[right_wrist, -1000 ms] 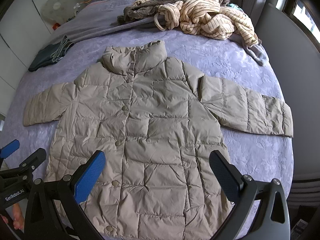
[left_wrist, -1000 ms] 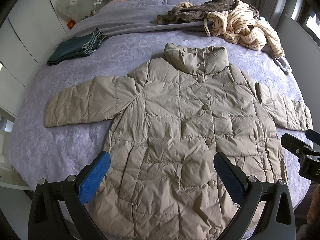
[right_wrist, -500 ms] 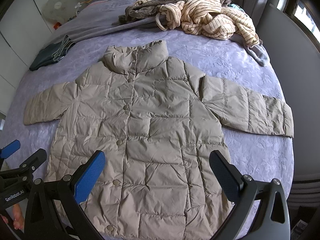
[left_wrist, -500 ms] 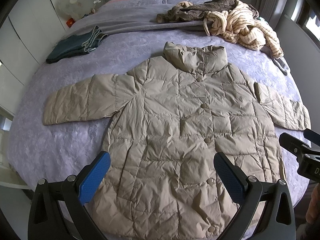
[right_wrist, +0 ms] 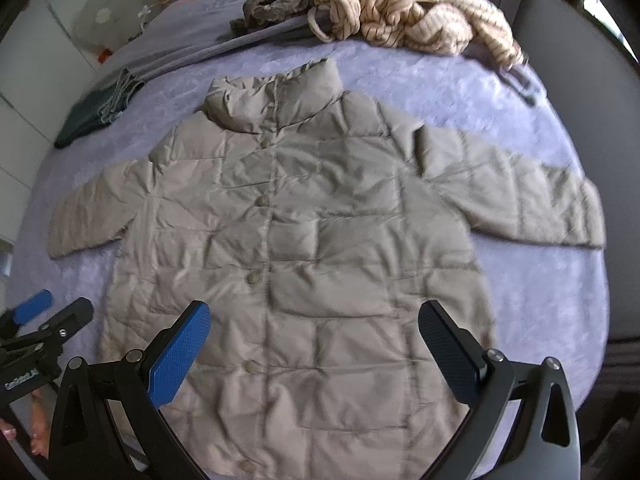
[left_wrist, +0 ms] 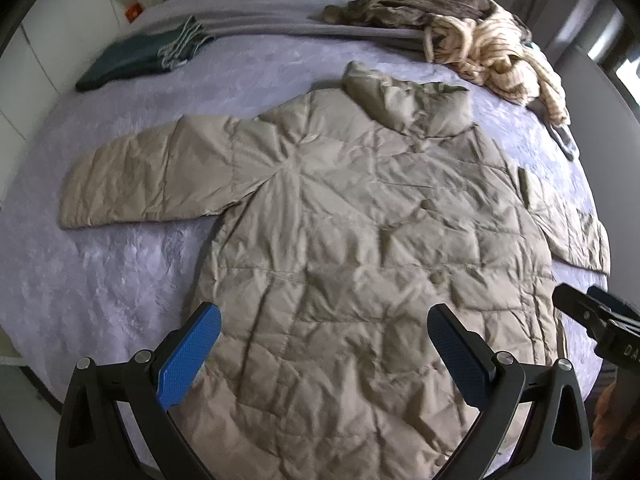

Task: Fold large clothes

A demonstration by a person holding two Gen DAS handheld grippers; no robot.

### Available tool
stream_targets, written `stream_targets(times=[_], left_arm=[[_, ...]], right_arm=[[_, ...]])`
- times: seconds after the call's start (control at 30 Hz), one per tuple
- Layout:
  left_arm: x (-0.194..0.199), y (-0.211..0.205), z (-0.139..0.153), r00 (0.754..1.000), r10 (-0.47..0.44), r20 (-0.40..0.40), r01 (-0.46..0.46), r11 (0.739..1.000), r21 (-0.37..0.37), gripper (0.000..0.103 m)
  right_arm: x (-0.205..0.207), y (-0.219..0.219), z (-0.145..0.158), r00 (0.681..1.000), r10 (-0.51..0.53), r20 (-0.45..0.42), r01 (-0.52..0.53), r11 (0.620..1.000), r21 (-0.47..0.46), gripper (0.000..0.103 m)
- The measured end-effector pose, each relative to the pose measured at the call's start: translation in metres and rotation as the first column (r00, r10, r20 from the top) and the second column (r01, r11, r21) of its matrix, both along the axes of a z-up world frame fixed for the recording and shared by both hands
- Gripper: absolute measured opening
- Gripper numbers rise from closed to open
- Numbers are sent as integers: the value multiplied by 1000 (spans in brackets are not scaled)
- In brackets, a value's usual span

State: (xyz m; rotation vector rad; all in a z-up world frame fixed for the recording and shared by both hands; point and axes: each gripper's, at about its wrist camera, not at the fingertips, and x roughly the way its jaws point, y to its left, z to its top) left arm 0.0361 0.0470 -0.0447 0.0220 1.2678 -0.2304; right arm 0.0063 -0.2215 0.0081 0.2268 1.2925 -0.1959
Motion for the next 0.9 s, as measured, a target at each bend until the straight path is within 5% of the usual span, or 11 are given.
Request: stream_targets(times=[0.23,0.4,0.5,0.77,0.83,0.9], left_arm=[[52,90,-52,992,122,-17,-123,981,-151,103],[98,177,-110,951,301,-68,-306,893,-330,103],[121,225,-142,907,410,-93,-414,835,-361,103],[174,307,-185,828,558,-56,-534,753,-384,101],[185,318,-186,803,596,-29,-563,740,-368,82],[196,327,-187,802,597,-21,-557,735,-387,15]], right_arm=[[24,46,-42,998,18,-61,-14,998,61,103],[42,96,-81,990,78,-121,-70,995,69,103],[51,119,-103,988,105,-116,-94,990,100,103],[91,164,-139,986,152,-65,-142,981,132,103],[105,174,-144,986,160,-38,-154,978,141,103],[119,182,-146,986,168,-7,-165,974,156,103]])
